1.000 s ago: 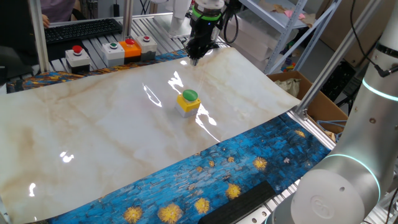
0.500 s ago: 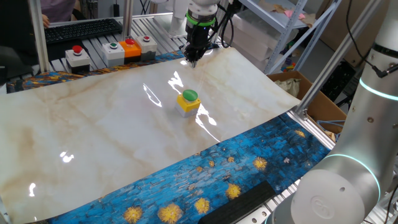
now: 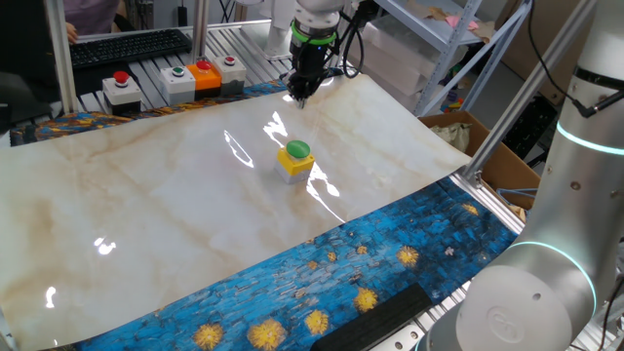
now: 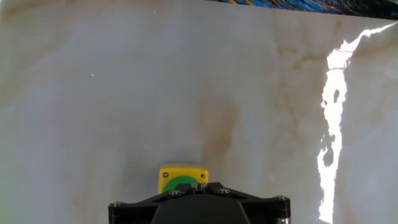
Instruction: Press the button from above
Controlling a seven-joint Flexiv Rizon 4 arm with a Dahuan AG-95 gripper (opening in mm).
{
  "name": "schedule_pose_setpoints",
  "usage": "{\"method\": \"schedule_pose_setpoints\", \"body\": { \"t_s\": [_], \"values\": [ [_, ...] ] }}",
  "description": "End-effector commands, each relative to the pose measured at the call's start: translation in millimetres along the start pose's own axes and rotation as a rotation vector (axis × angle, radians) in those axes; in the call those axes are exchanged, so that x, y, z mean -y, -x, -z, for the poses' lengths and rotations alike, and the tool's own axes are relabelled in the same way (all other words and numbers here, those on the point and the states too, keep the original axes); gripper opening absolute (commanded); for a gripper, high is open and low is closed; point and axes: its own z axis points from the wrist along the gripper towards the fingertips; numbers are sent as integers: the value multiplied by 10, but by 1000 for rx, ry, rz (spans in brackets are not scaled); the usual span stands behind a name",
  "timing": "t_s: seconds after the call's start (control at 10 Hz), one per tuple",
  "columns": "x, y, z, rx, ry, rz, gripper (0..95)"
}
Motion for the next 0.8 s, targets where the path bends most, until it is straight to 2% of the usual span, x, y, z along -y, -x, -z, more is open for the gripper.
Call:
{"method": "schedule_pose_setpoints", "body": {
  "t_s": [0.1,0.6,0.8],
  "values": [
    [-1,16,-57,-1,30,-40,0],
    [-26,35,-202,15,32,-52,0],
    [-19,35,-217,15,32,-58,0]
  ]
}}
